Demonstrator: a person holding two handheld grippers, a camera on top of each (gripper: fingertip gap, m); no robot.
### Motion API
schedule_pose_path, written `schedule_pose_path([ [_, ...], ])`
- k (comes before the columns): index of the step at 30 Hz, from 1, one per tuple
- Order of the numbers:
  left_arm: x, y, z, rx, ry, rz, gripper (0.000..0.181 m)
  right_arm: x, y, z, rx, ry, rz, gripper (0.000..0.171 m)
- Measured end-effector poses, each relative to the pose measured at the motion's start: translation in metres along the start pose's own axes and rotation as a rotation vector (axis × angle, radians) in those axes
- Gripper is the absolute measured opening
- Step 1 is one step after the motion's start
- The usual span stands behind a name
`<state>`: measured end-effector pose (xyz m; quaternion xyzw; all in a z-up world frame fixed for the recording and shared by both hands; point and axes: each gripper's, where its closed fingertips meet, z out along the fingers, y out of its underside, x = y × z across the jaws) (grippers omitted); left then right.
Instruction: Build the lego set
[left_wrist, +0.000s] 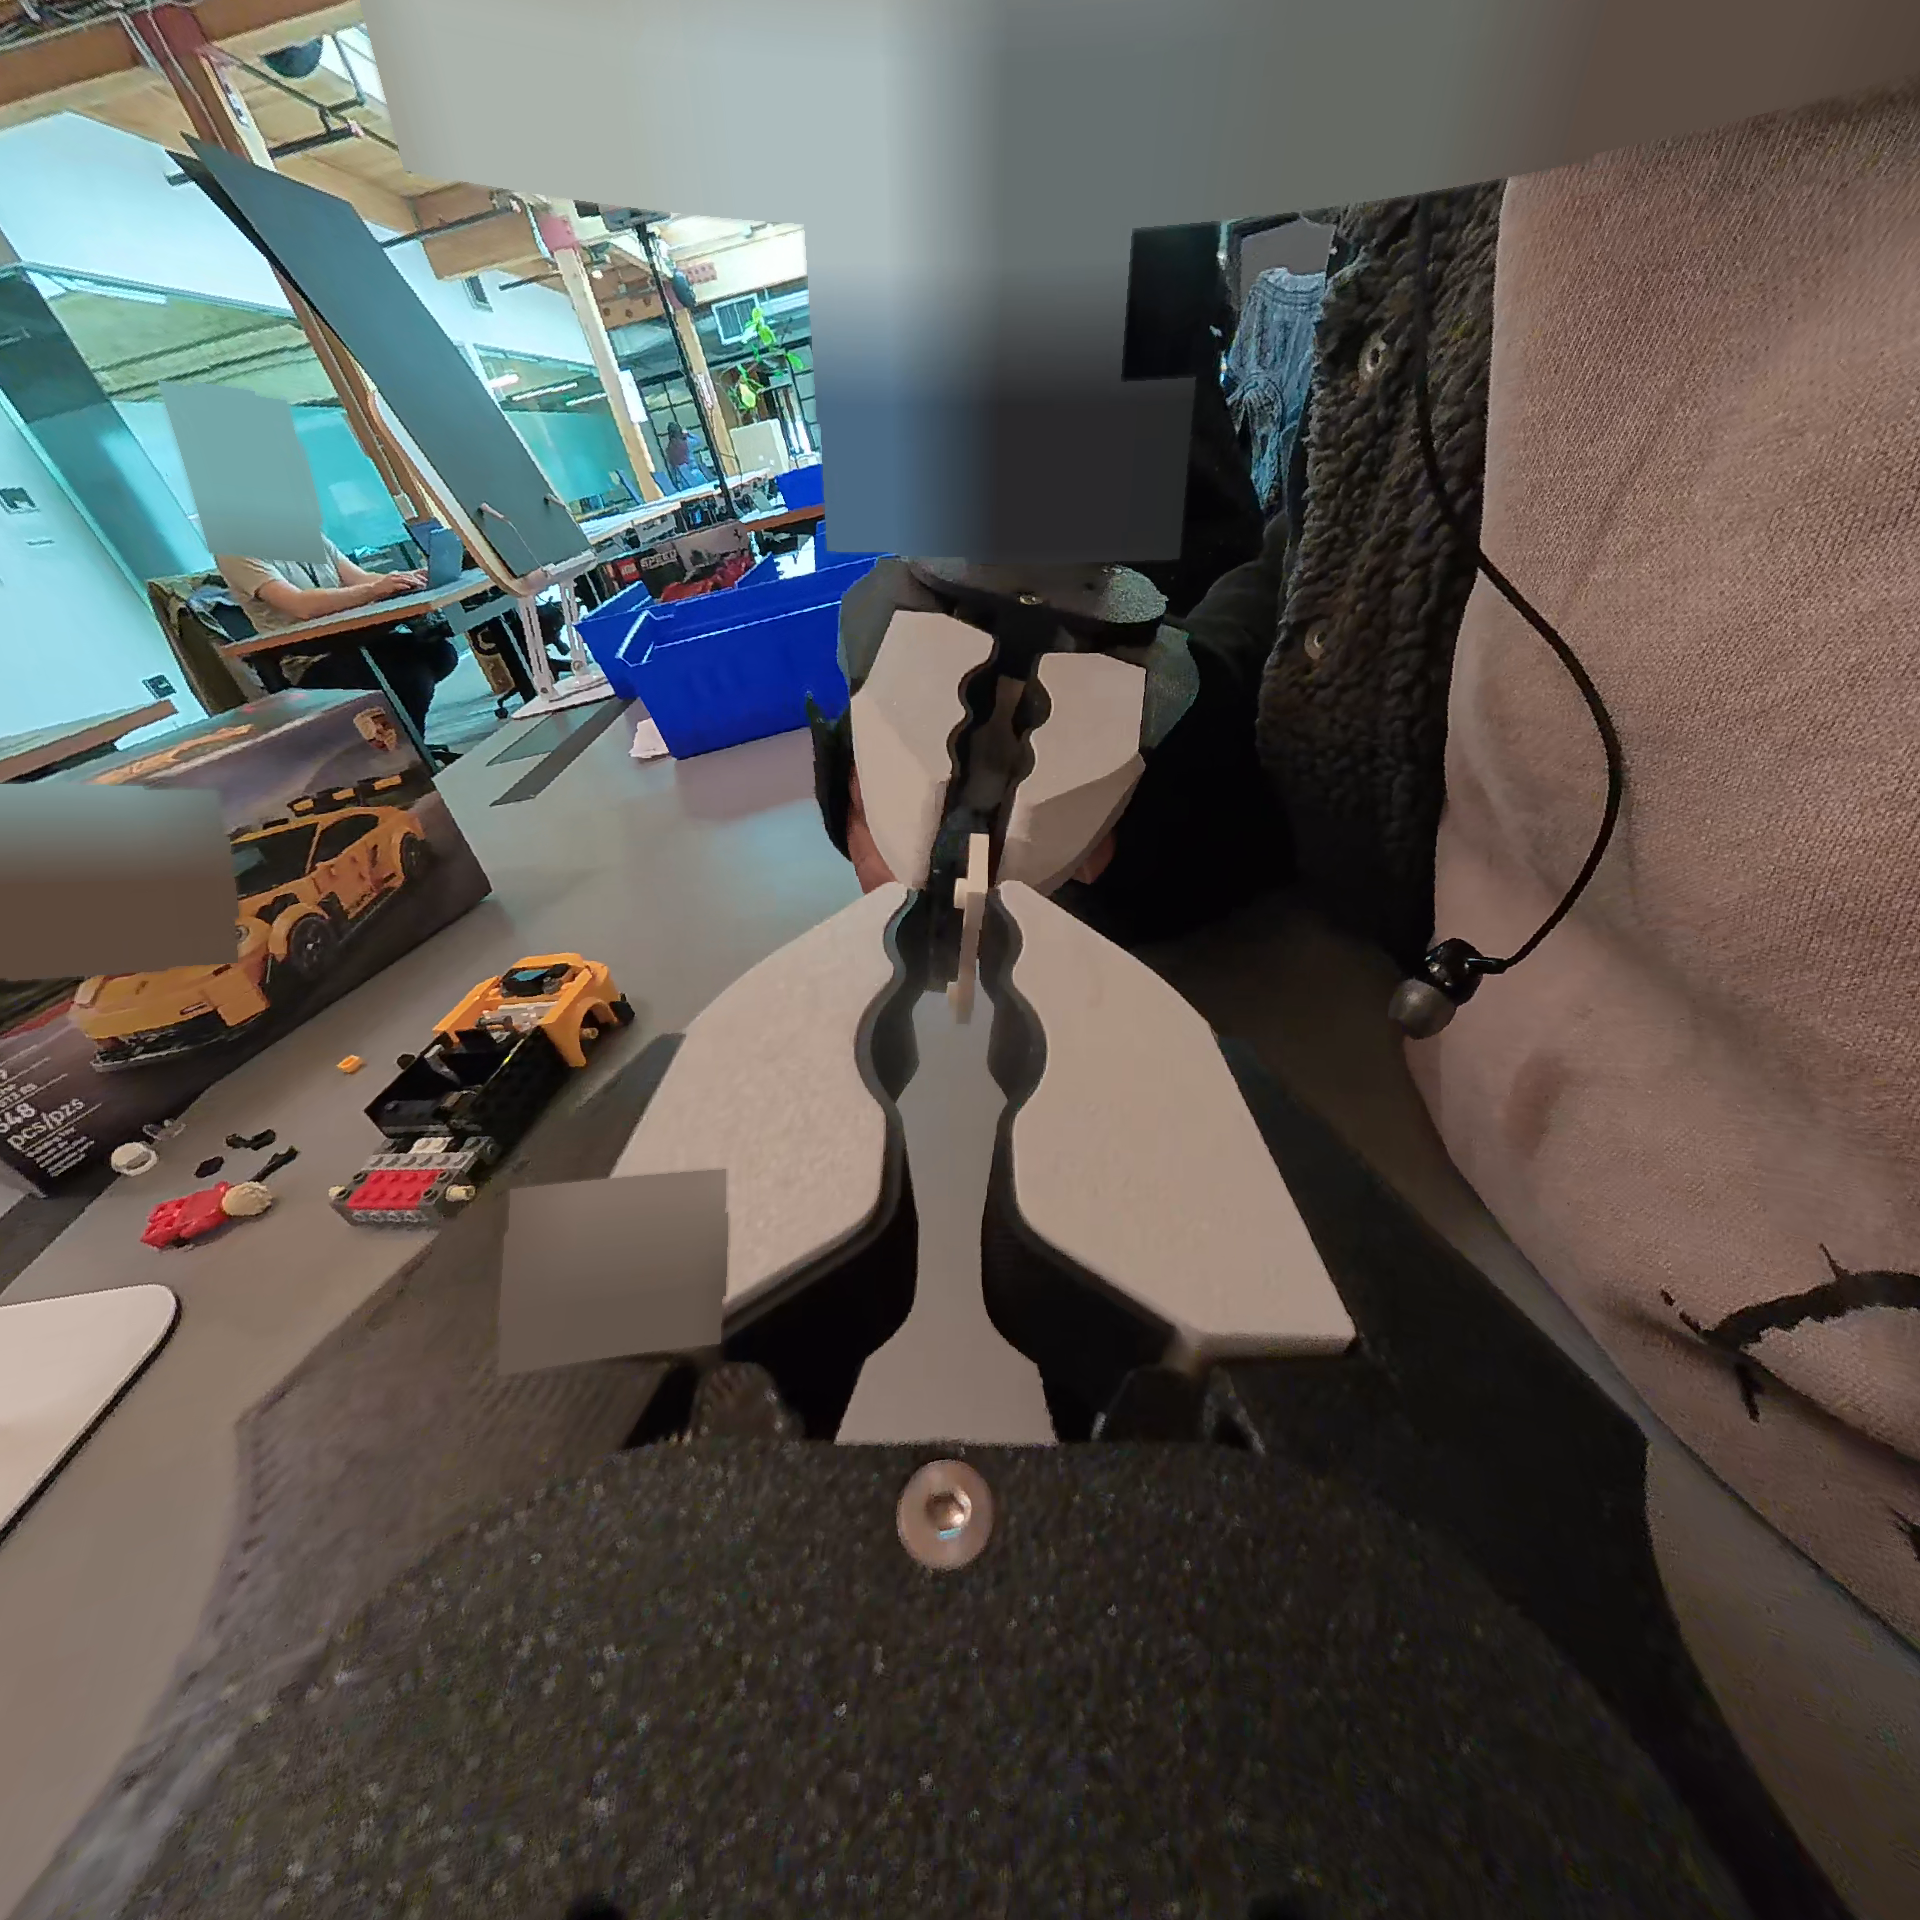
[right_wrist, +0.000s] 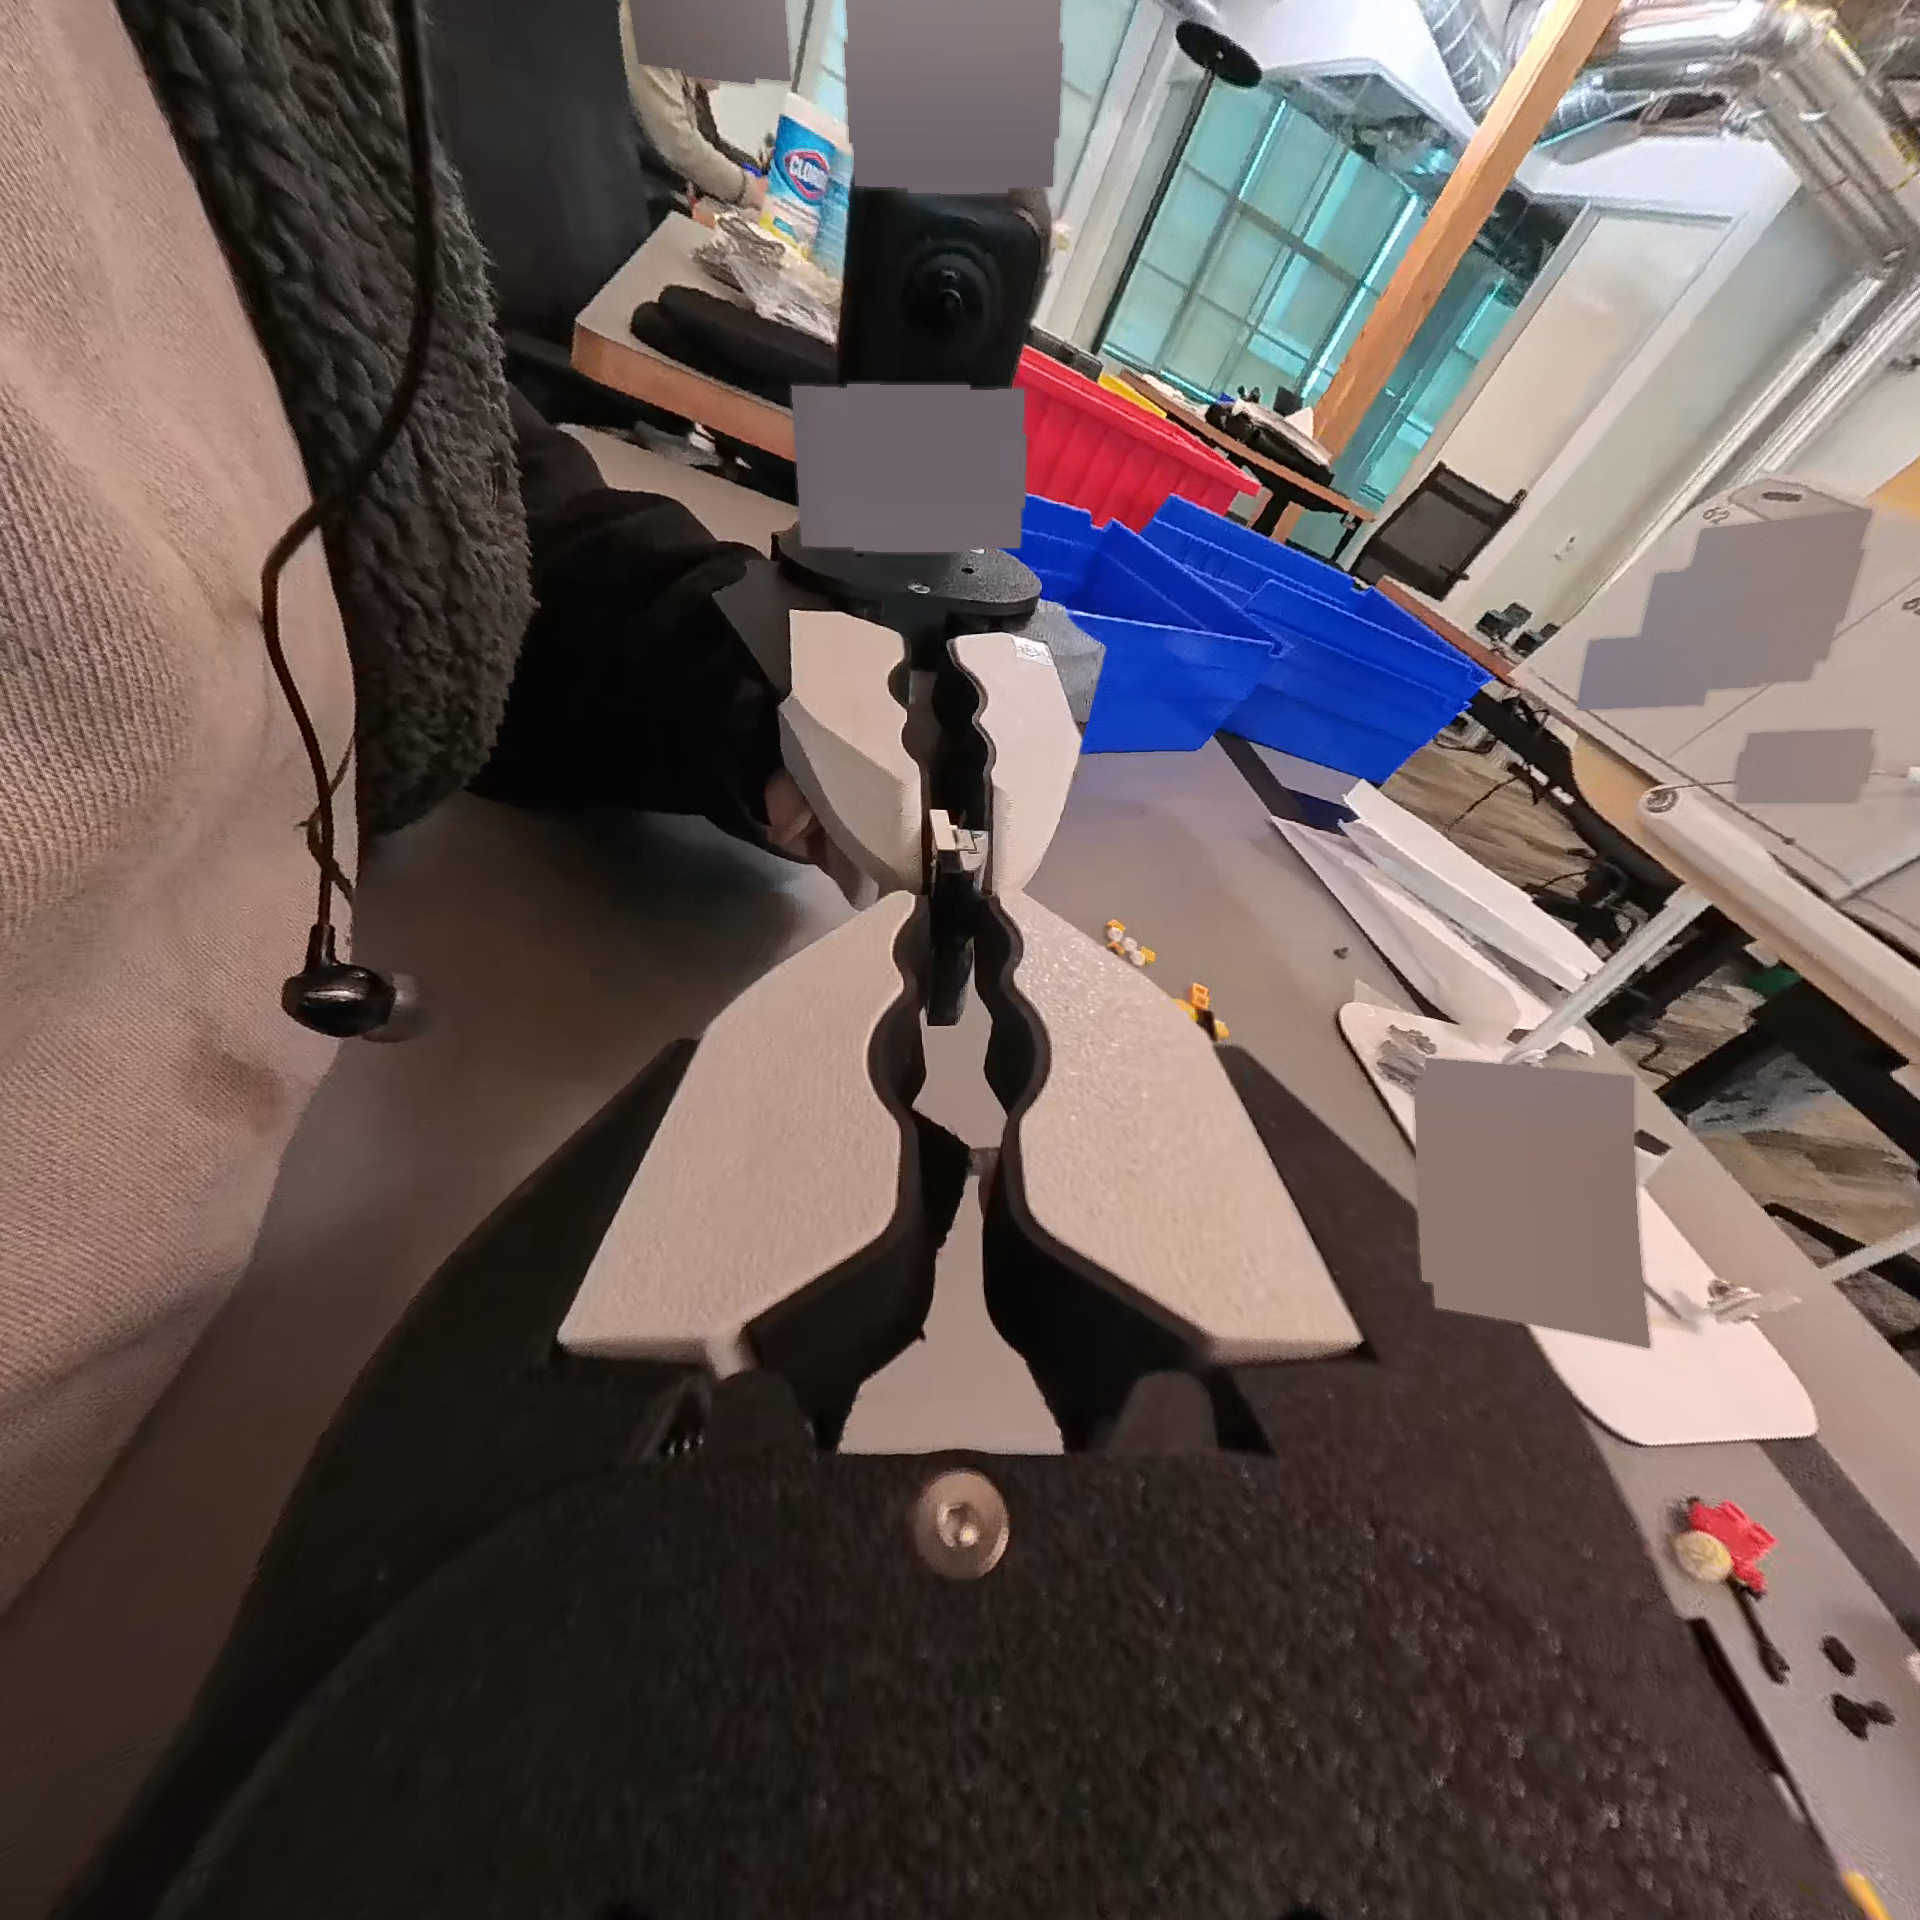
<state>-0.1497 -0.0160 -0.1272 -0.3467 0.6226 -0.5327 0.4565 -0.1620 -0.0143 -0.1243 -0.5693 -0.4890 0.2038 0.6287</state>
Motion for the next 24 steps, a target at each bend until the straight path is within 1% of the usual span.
schedule_pose_path([
  [5,-0.003,-0.001,0.0,0.023,-0.014,-0.013,0.01,0.004,0.0,0.0,0.014,0.011,0.016,0.008],
  [8,-0.005,-0.003,0.0,0.048,-0.038,0.016,0.01,0.006,-0.001,0.0,0.034,0.005,0.04,0.008],
  [12,-0.009,-0.004,-0.001,0.084,-0.047,-0.038,0.01,0.01,-0.001,0.001,0.046,0.034,0.056,0.009],
  [17,-0.012,-0.001,-0.002,0.094,-0.053,-0.065,0.009,0.012,0.001,0.0,0.048,0.016,0.114,0.015],
  [22,-0.012,0.002,-0.001,0.089,-0.049,-0.085,0.01,0.01,0.005,0.001,0.029,0.005,0.139,0.013],
  [24,-0.011,0.004,0.0,0.082,-0.045,-0.09,0.01,0.011,0.008,0.0,0.019,0.001,0.155,0.008],
])
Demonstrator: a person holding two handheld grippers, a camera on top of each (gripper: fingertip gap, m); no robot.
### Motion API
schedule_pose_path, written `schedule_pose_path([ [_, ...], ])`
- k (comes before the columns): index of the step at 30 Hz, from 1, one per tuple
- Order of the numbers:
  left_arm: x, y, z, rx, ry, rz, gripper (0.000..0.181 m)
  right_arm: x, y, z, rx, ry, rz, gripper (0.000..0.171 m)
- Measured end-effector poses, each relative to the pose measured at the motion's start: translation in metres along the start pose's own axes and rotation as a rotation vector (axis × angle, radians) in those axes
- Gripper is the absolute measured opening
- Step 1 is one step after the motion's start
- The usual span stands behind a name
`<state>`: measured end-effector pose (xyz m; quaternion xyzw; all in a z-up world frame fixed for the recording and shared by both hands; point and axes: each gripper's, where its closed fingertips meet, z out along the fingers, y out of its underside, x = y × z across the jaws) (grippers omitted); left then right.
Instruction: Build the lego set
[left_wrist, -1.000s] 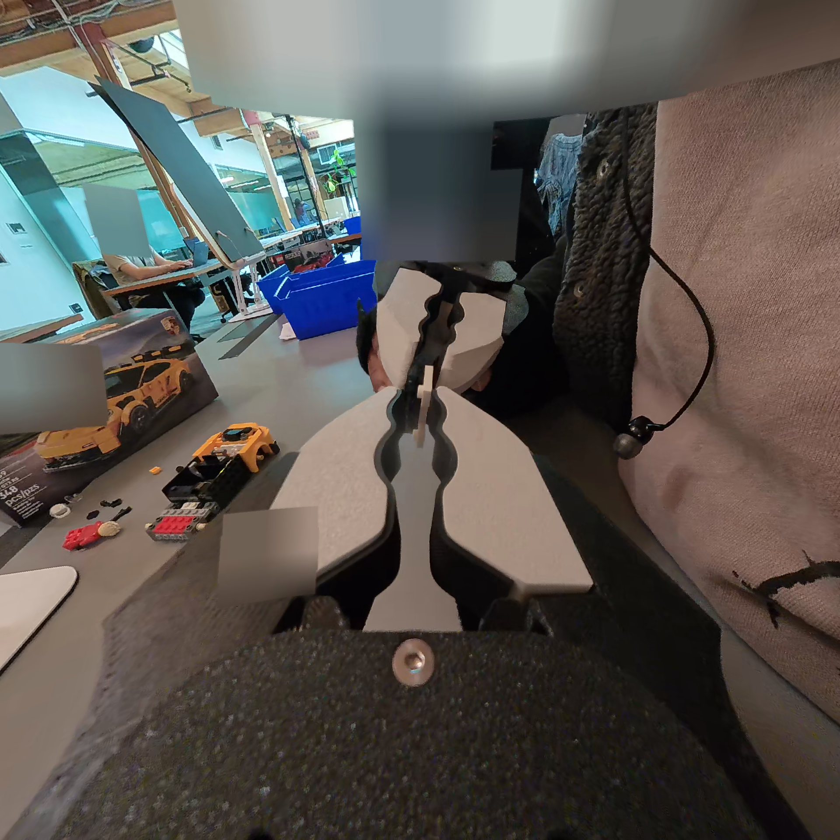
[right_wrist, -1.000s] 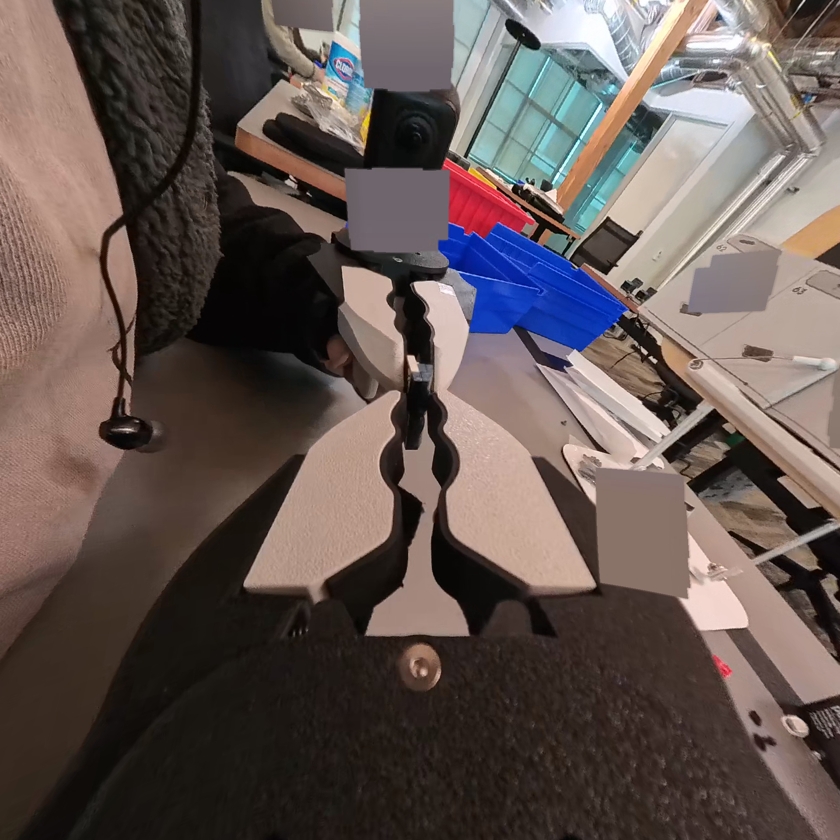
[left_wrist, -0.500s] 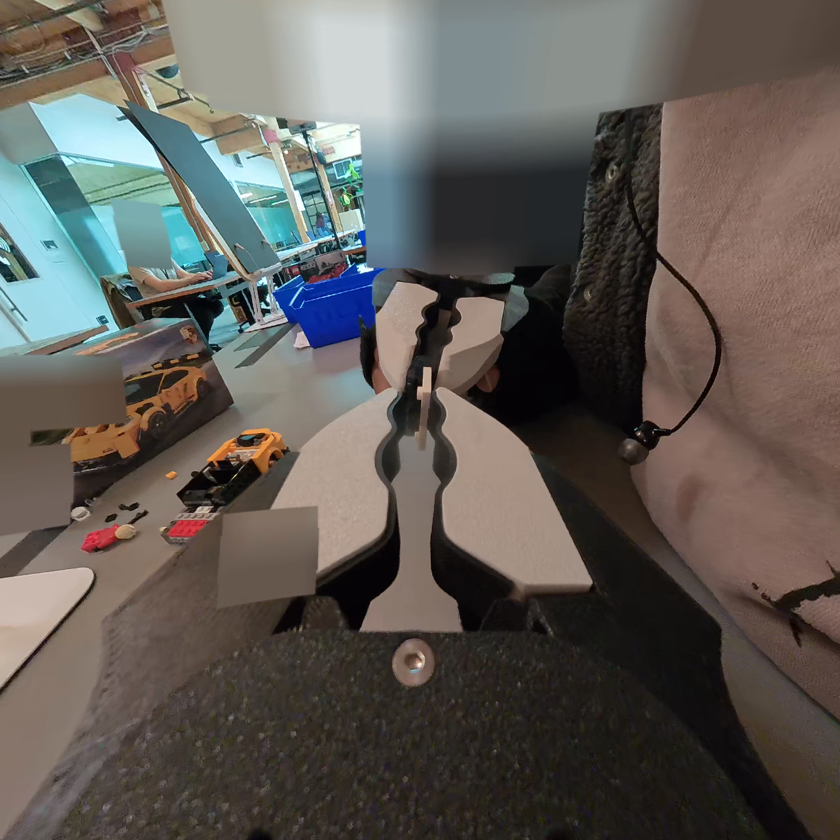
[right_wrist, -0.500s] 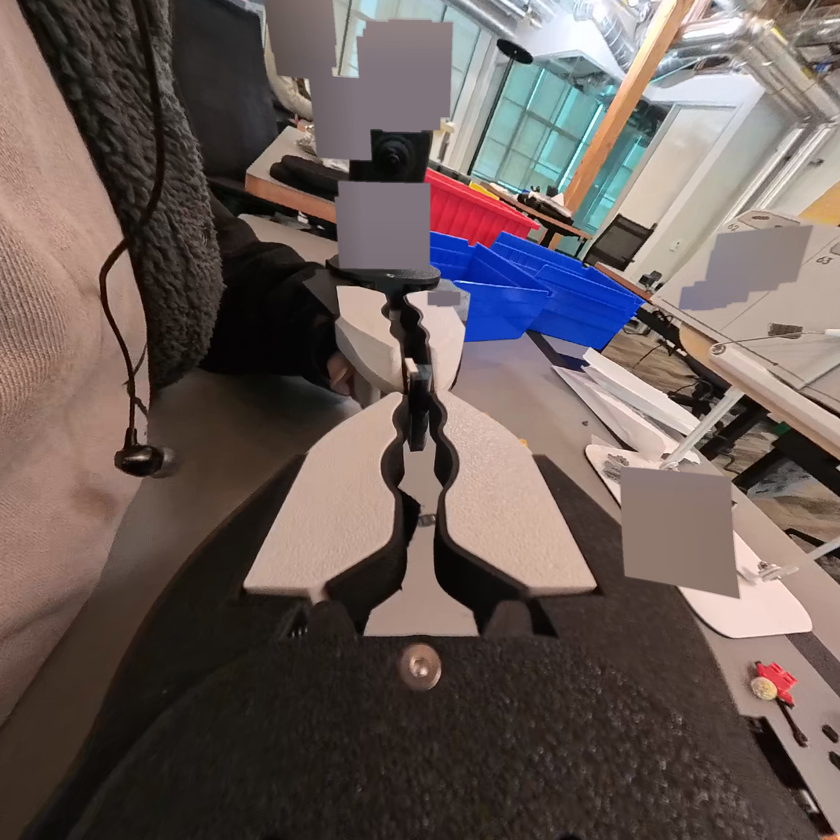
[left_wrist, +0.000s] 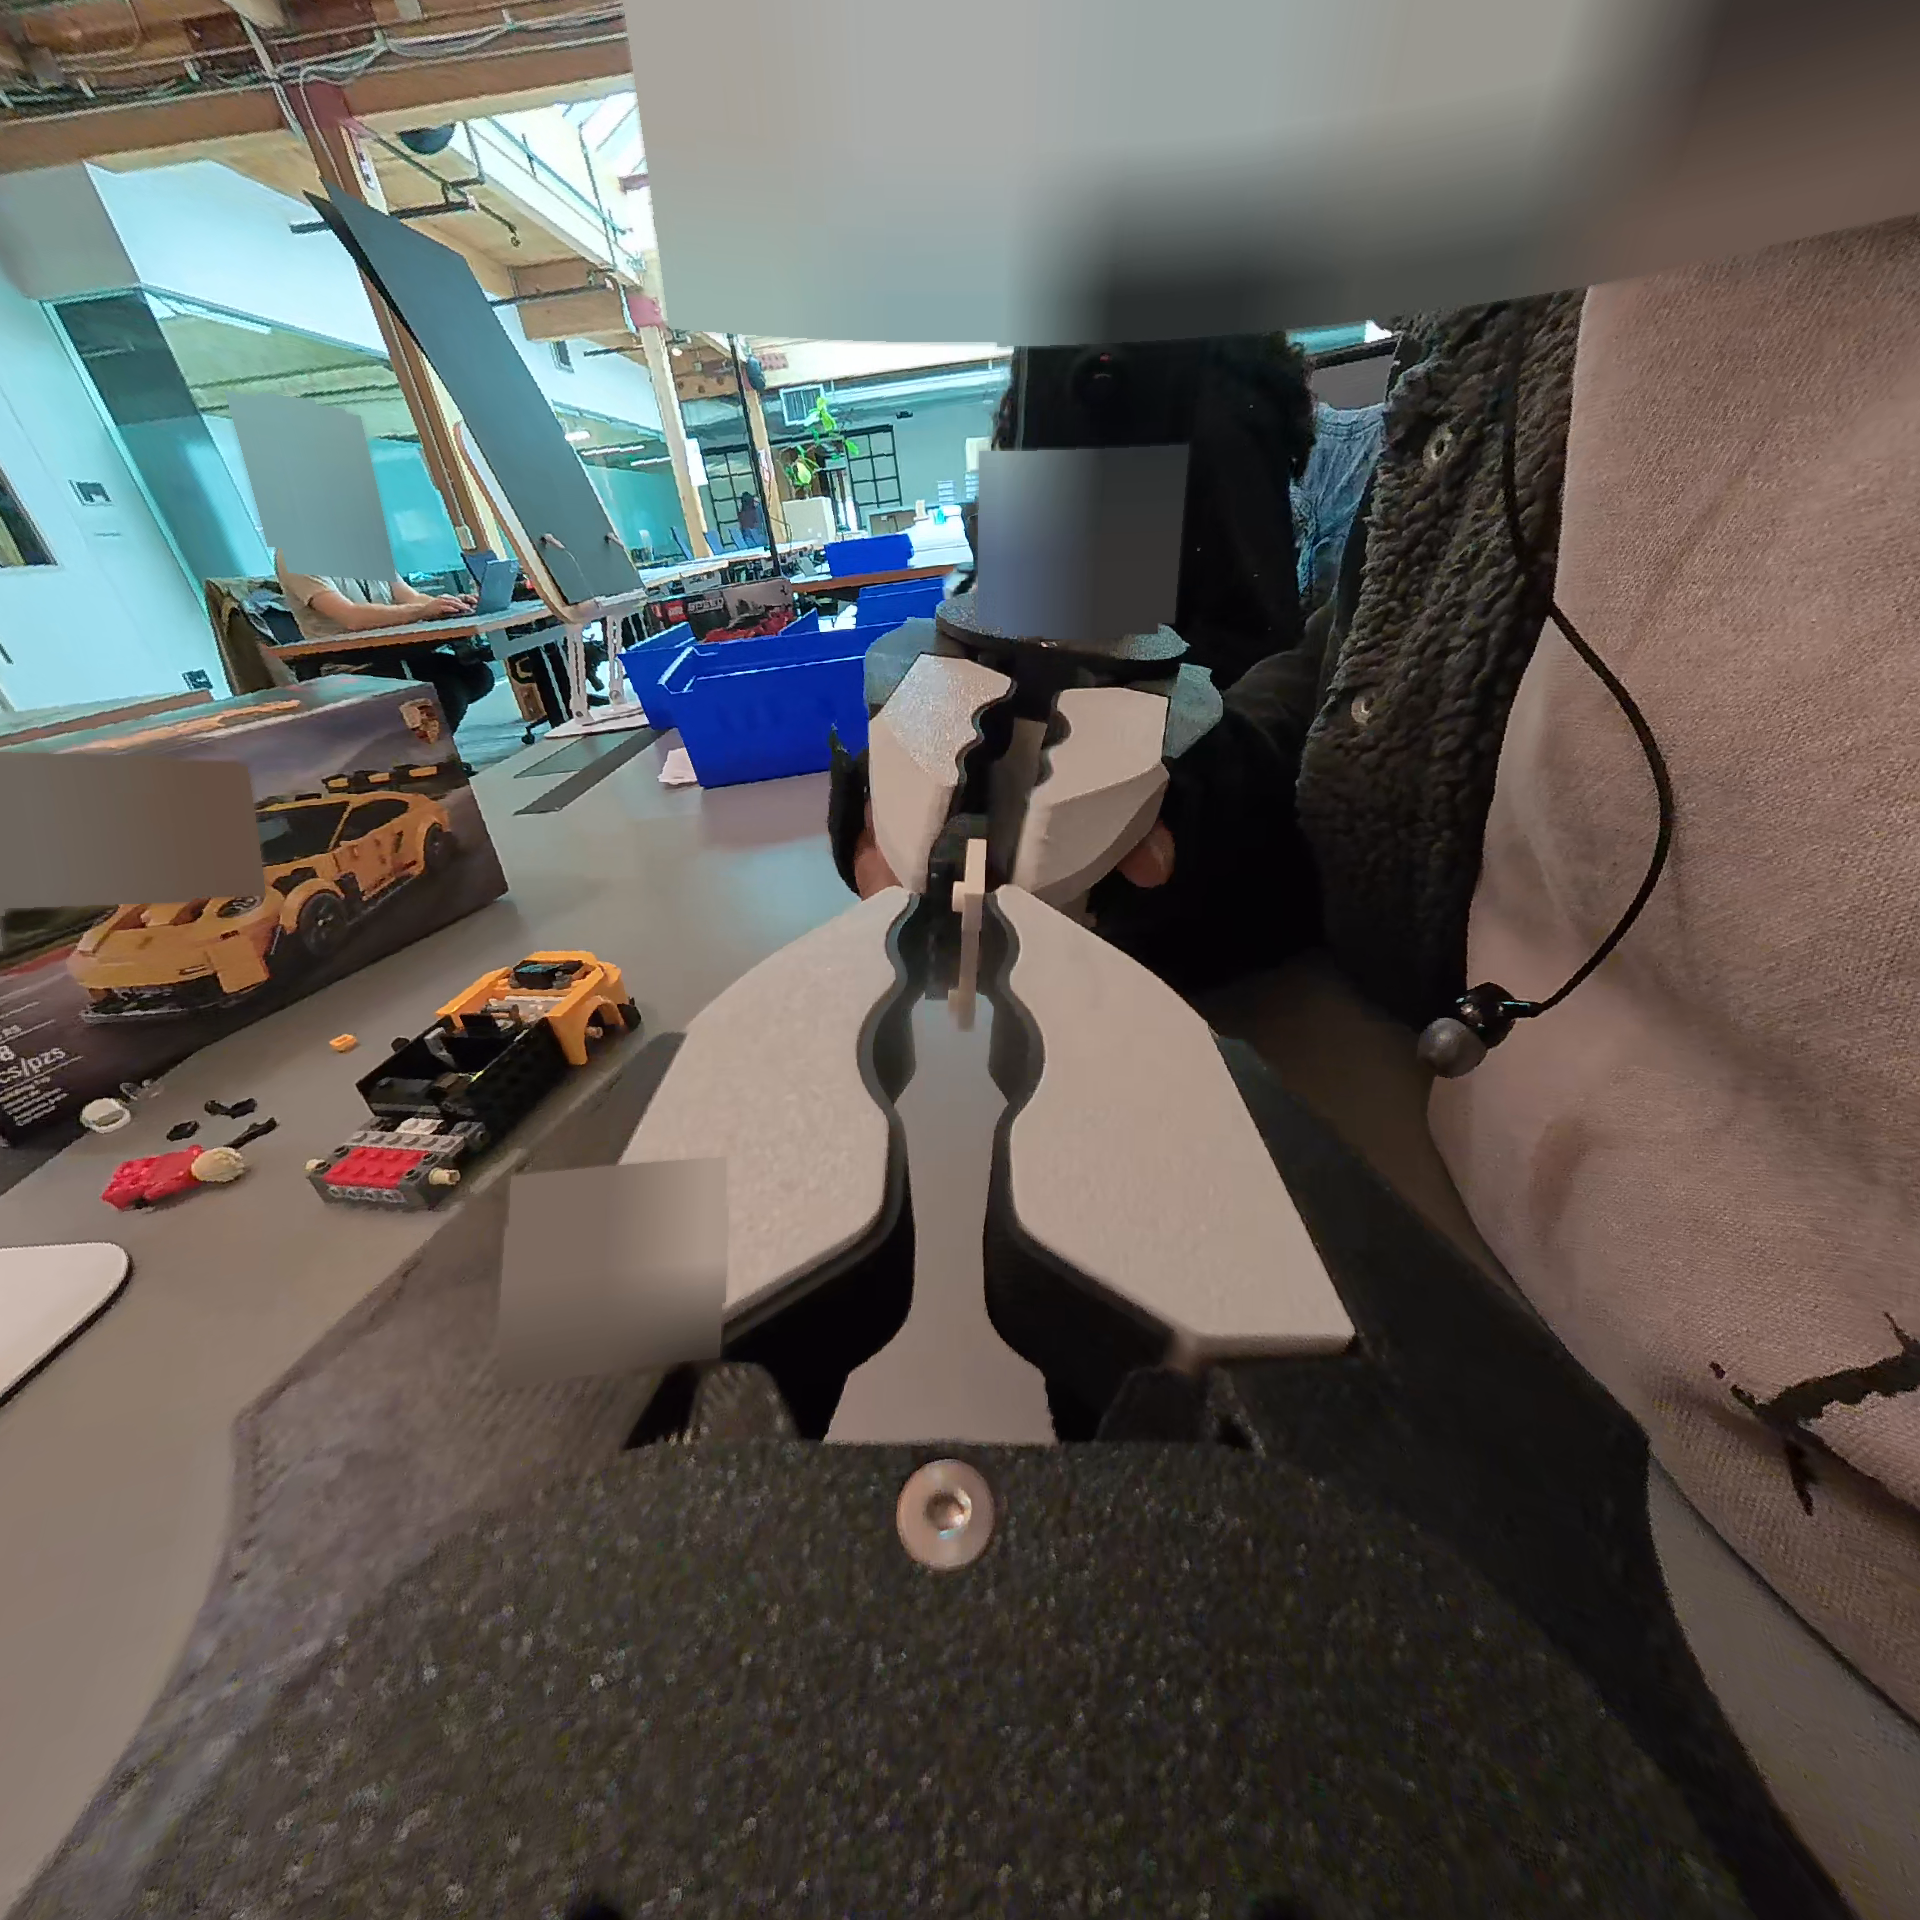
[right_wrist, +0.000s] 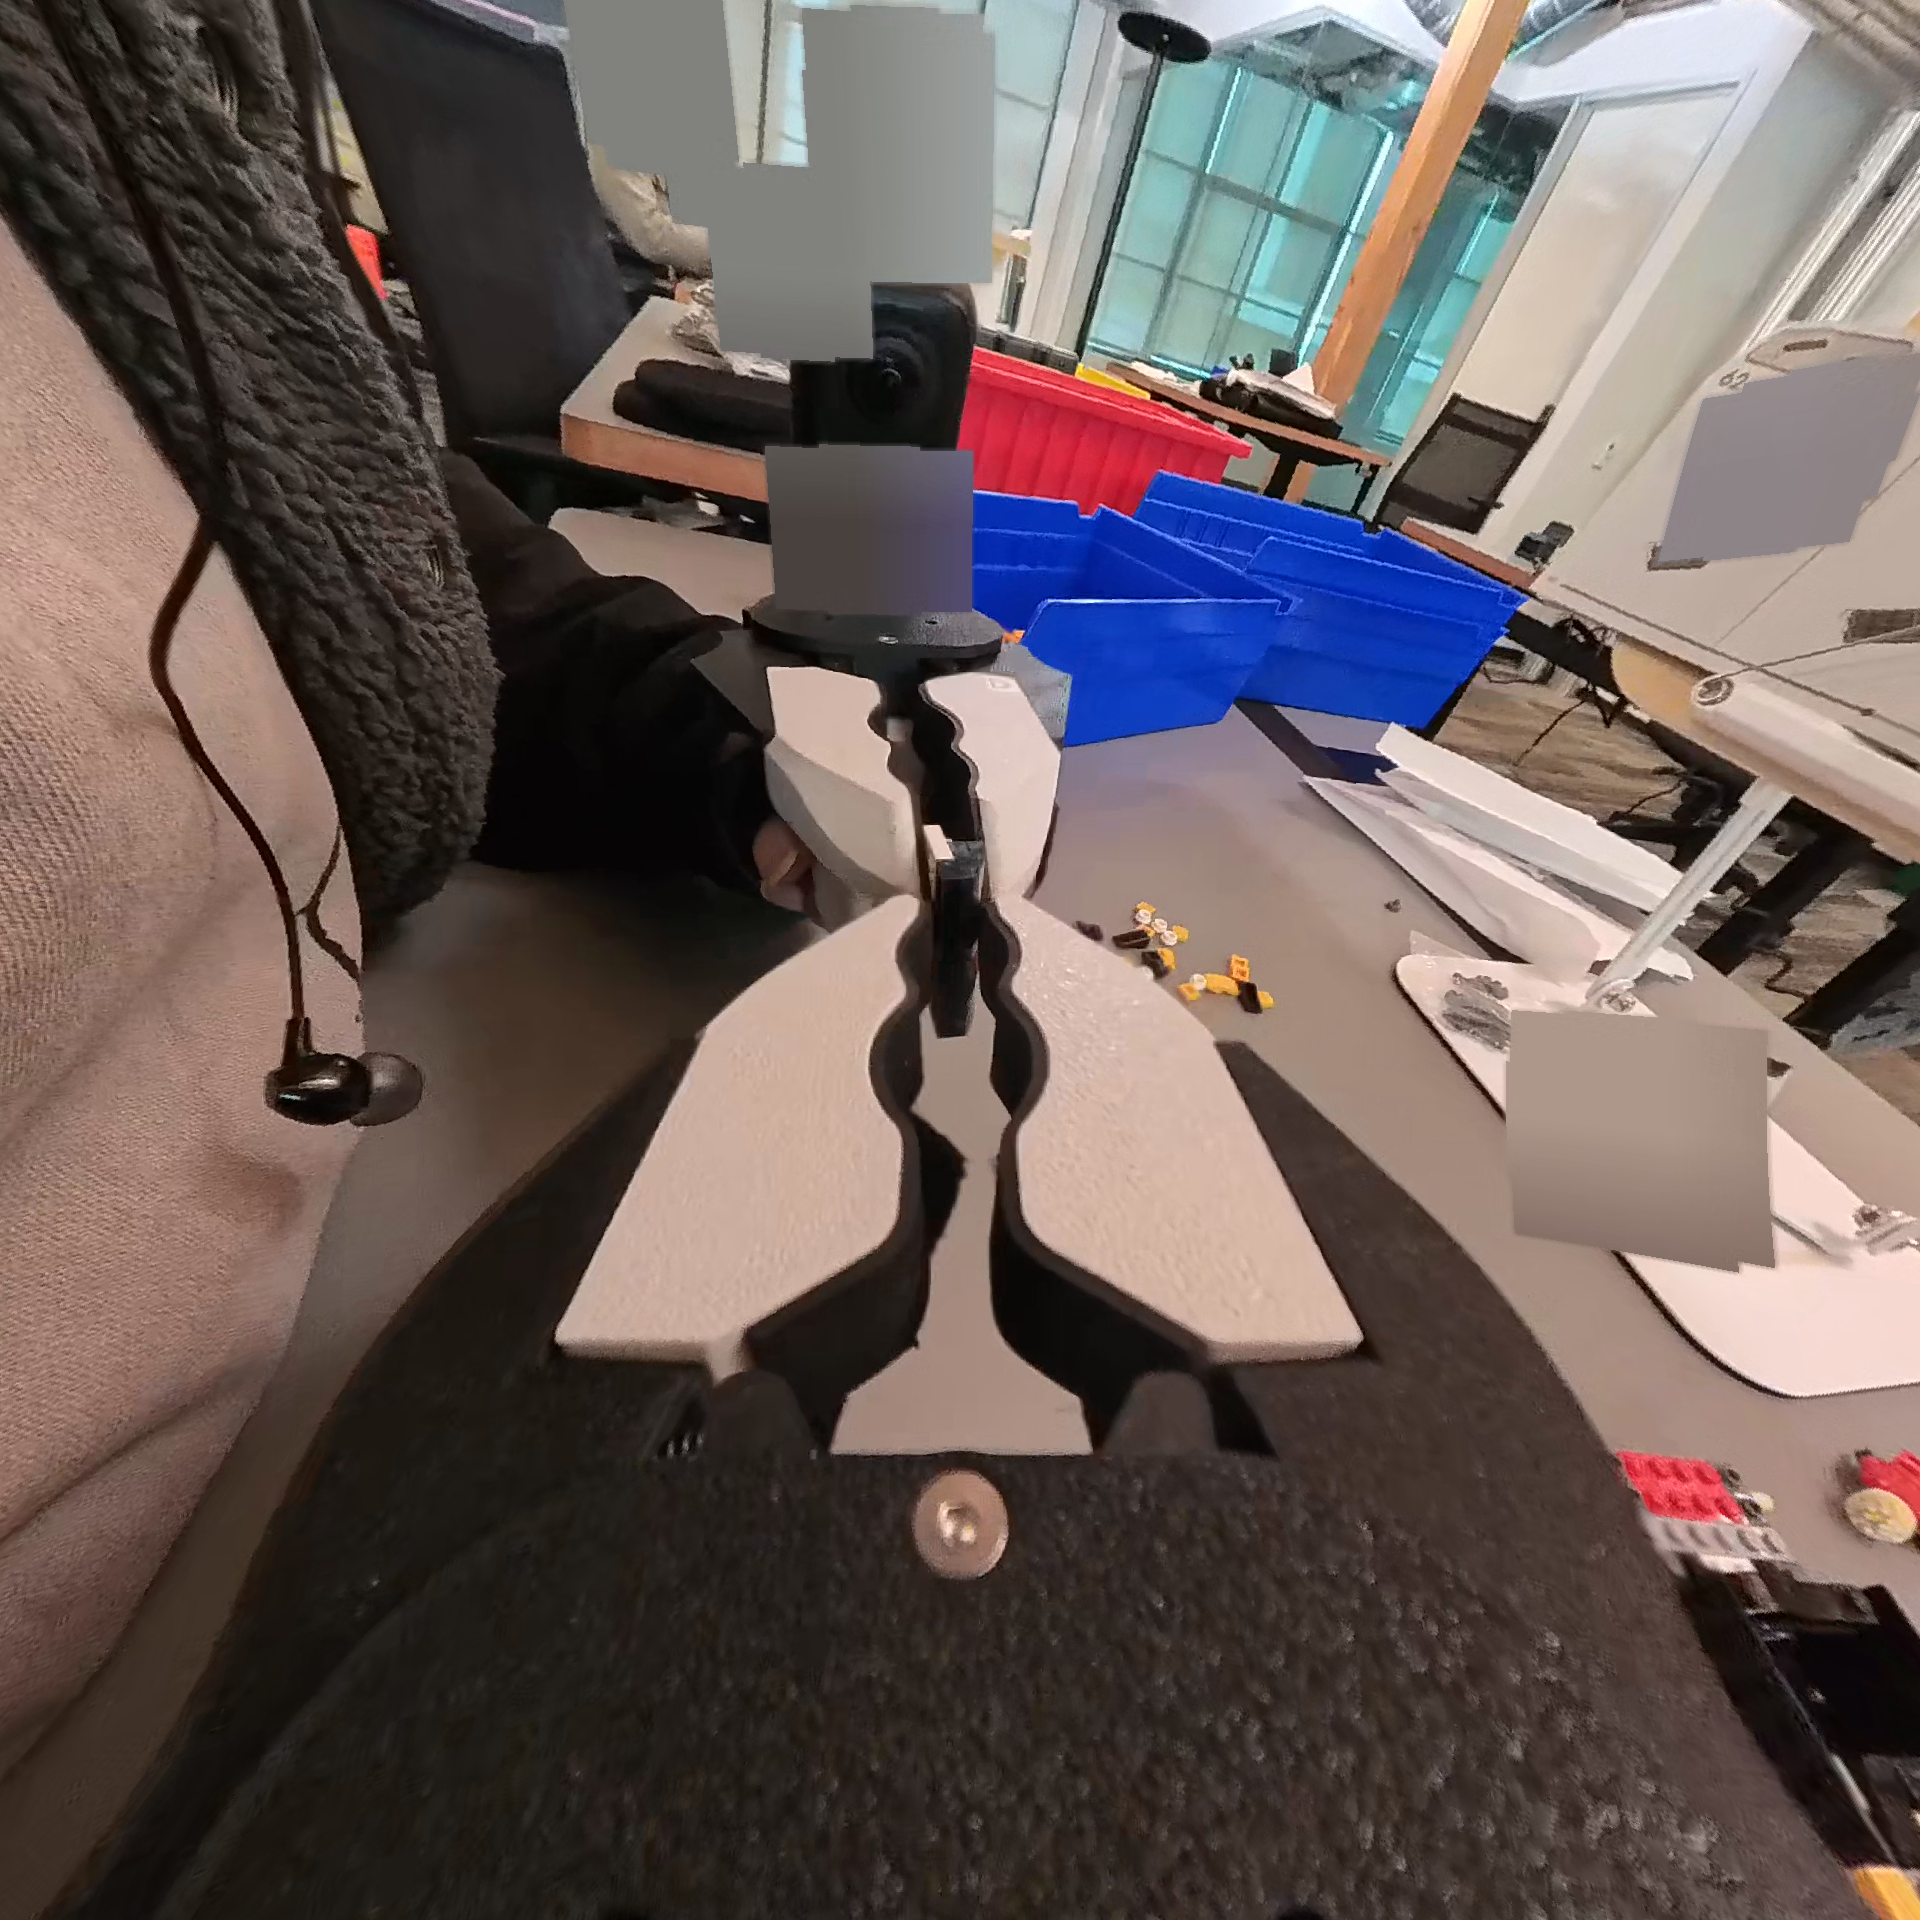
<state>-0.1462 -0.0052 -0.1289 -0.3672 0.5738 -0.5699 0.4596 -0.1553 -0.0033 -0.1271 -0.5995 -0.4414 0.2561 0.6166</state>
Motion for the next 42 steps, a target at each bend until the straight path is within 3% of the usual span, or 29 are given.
schedule_pose_path([
  [30,-0.008,0.031,-0.002,-0.145,-0.011,-0.109,0.009,0.008,0.031,0.003,-0.016,-0.082,0.226,0.008],
  [38,-0.008,0.028,-0.001,-0.159,-0.028,-0.075,0.009,0.008,0.029,0.001,-0.028,-0.058,0.132,0.007],
  [42,-0.007,0.025,-0.001,-0.152,-0.023,-0.048,0.011,0.008,0.019,-0.003,-0.03,0.0,-0.104,0.008],
])
